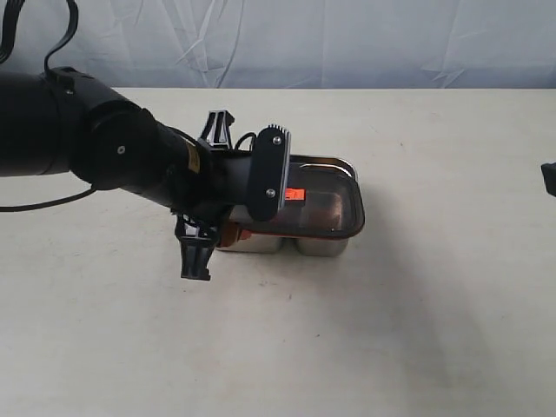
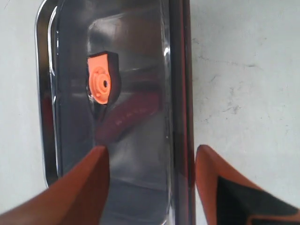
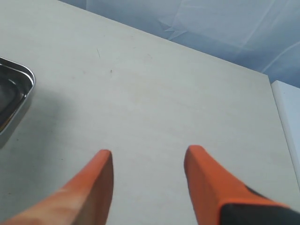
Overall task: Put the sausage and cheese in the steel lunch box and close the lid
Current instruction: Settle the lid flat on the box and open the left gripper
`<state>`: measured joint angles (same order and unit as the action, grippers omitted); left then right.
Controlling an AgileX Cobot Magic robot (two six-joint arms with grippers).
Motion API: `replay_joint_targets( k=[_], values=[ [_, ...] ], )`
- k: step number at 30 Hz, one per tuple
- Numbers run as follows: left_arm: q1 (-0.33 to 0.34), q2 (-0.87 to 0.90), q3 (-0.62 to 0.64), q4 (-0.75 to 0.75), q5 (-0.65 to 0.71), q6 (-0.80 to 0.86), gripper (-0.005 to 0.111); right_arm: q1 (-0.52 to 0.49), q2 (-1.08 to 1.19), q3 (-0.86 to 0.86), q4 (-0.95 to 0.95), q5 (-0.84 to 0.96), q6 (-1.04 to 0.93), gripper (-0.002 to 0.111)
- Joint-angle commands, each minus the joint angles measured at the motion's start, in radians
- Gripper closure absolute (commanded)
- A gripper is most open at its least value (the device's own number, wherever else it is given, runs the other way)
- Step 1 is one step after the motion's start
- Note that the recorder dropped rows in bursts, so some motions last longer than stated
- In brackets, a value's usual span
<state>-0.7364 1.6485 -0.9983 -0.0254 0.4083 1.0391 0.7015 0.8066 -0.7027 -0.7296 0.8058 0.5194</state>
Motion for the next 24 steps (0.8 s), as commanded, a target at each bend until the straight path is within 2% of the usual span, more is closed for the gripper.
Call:
replay_joint_targets(
  k=[1,11,24],
  values=[
    [-0.004,0.003,0.002,-0.010,-0.004,-0.009,0.053,-0.004,-0.006,0.005,-0.013,-0.005,0.005,0.061],
    [-0.004,0.054,0.002,-0.034,-0.022,-0.009,0.053,-0.004,-0.006,0.005,-0.012,-0.005,0.007,0.061],
    [-0.004,0.062,0.002,-0.007,-0.155,-0.009,0.053,-0.004,-0.006,0.005,-0.010,-0.007,0.007,0.061]
  ],
)
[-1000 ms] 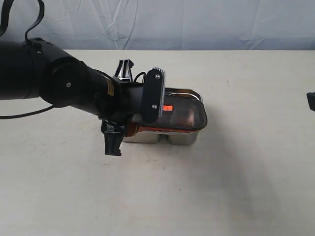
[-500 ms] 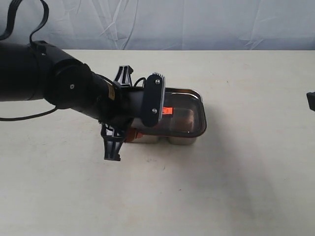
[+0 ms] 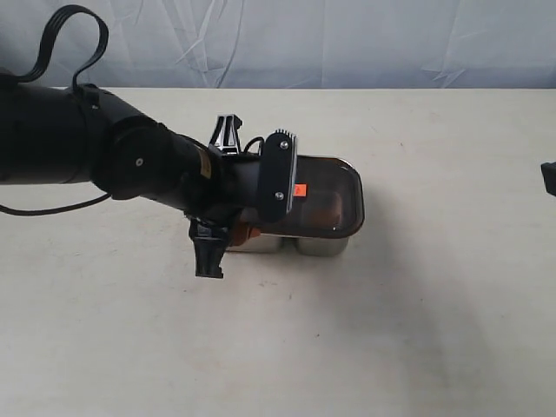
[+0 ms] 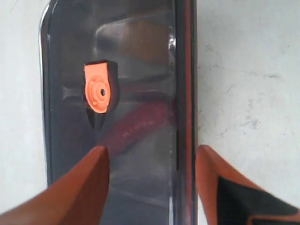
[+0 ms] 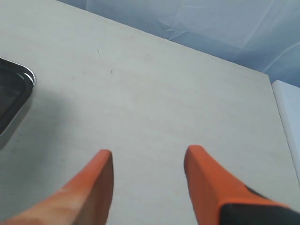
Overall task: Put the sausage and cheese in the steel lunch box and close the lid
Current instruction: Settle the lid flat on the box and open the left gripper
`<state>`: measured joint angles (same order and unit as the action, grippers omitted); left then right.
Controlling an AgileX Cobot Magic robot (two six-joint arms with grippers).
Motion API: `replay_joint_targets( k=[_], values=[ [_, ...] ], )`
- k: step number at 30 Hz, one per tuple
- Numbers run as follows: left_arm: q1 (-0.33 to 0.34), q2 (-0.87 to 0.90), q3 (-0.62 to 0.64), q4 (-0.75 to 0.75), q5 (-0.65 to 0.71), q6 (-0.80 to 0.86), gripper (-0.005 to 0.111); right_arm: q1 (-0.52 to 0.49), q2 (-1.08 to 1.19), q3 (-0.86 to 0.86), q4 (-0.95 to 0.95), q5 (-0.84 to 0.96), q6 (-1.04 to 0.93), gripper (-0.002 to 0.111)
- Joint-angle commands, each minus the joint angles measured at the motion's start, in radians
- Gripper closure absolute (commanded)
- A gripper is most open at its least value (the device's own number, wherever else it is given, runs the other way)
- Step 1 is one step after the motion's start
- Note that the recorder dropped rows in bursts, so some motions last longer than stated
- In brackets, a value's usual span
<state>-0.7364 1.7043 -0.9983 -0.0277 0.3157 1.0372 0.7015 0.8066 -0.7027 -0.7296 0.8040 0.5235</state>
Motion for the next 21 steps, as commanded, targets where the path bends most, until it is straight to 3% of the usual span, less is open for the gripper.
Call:
replay_joint_targets(
  k=[1,21],
  values=[
    [-0.004,0.015,0.002,-0.004,-0.067,-0.007,0.053,-0.004,-0.006,0.005,-0.010,-0.006,0.003,0.061],
    [-0.004,0.047,0.002,-0.008,-0.101,-0.007,0.053,-0.004,-0.006,0.005,-0.010,-0.003,0.003,0.061]
  ],
)
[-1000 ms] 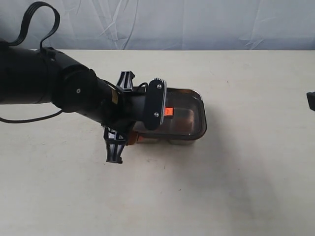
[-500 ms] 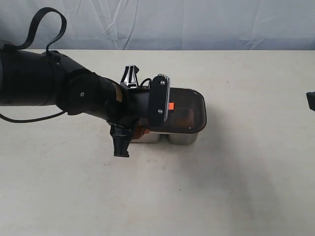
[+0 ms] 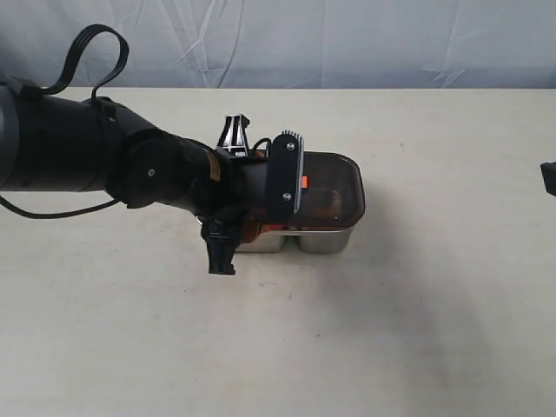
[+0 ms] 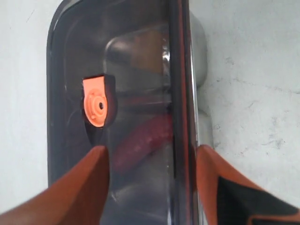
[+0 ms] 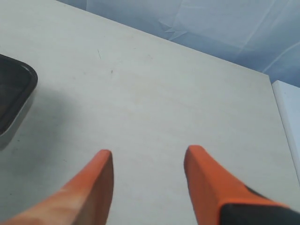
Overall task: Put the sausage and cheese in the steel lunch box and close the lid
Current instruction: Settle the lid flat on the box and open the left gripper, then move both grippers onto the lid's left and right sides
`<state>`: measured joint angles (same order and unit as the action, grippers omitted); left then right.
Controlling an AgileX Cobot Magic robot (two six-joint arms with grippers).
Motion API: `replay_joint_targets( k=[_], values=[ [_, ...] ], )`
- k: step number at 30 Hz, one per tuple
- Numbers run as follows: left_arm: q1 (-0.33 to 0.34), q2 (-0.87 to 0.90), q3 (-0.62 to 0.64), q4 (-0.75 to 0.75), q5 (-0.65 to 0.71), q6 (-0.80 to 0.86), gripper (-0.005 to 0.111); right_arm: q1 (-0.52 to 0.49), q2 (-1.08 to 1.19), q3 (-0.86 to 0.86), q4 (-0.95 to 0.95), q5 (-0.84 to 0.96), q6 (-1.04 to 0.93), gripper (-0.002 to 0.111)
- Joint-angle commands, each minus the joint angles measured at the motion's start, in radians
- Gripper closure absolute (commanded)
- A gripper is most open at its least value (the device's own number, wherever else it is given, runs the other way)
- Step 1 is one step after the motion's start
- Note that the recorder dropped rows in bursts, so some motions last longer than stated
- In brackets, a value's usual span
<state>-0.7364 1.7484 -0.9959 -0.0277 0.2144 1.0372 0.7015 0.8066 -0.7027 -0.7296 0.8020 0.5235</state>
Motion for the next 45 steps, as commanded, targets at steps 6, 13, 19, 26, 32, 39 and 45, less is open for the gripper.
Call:
replay_joint_targets(
  k=[6,13,19,26,32,39,45],
  values=[
    [-0.004,0.003,0.000,-0.008,0.018,-0.007,0.053,-0.004,-0.006,0.005,-0.010,-0.001,0.003,0.061],
    [-0.004,-0.042,0.000,-0.043,0.081,-0.007,0.054,-0.004,-0.006,0.005,-0.010,-0.001,0.003,0.061],
    [-0.004,-0.120,0.000,-0.082,0.120,-0.007,0.054,-0.004,-0.006,0.005,-0.010,-0.001,0.003,0.061],
    [0.021,-0.225,0.000,-0.129,0.172,-0.276,0.094,-0.004,0.007,0.013,-0.001,-0.087,0.003,0.108],
    [0.177,-0.246,0.000,-0.145,0.089,-0.623,0.106,-0.004,0.097,0.030,0.086,-0.303,0.007,0.109],
    [0.342,-0.232,-0.010,-0.248,0.076,-0.695,0.106,-0.004,0.334,0.022,0.112,-0.545,0.053,0.109],
    [0.347,-0.173,-0.022,-0.316,0.096,-0.666,0.107,-0.004,0.558,-0.086,0.112,-0.585,0.082,0.109]
  ],
)
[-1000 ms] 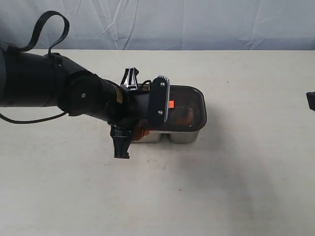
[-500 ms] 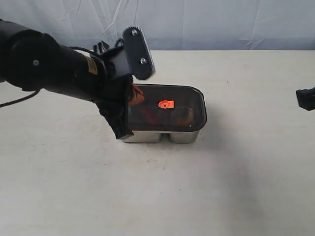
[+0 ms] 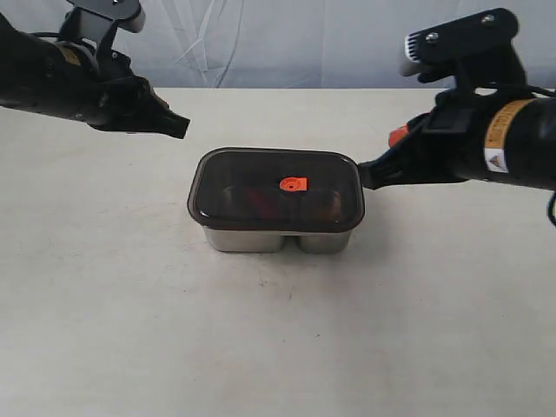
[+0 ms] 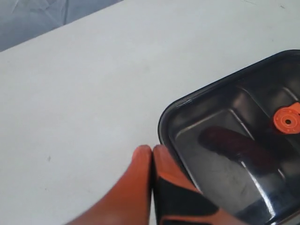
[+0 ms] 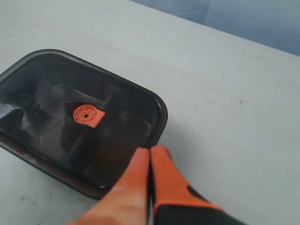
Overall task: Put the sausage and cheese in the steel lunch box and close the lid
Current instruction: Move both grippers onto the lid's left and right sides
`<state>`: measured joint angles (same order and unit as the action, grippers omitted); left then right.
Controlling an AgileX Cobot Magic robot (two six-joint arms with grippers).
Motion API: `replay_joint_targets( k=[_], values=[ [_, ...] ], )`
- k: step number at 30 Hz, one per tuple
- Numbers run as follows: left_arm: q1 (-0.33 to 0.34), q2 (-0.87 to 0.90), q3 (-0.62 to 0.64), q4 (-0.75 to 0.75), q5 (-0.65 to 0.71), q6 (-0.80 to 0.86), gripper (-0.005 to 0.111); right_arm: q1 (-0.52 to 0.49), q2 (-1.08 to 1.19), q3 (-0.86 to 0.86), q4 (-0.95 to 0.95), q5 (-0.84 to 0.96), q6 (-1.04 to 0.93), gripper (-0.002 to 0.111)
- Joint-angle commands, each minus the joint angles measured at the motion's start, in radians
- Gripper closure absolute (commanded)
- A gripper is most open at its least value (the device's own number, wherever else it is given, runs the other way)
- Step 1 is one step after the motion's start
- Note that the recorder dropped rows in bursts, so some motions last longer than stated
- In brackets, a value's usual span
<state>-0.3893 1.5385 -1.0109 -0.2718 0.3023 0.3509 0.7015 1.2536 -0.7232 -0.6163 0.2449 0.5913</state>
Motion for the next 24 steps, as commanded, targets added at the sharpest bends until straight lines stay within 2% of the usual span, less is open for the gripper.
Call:
replay_joint_targets(
  k=[1,8,24],
  values=[
    [0.000,0.046,-0.007,-0.115,0.014,0.053,0.107,-0.004,0.141,-0.085,-0.002,-0.028,0.015,0.109],
    [0.000,0.111,-0.007,-0.475,0.069,0.404,0.107,-0.004,0.269,-0.147,0.006,-0.028,0.017,0.109],
    [0.000,0.156,-0.007,-0.550,0.136,0.491,0.107,-0.004,0.398,-0.149,0.024,-0.108,0.060,0.109]
  ],
)
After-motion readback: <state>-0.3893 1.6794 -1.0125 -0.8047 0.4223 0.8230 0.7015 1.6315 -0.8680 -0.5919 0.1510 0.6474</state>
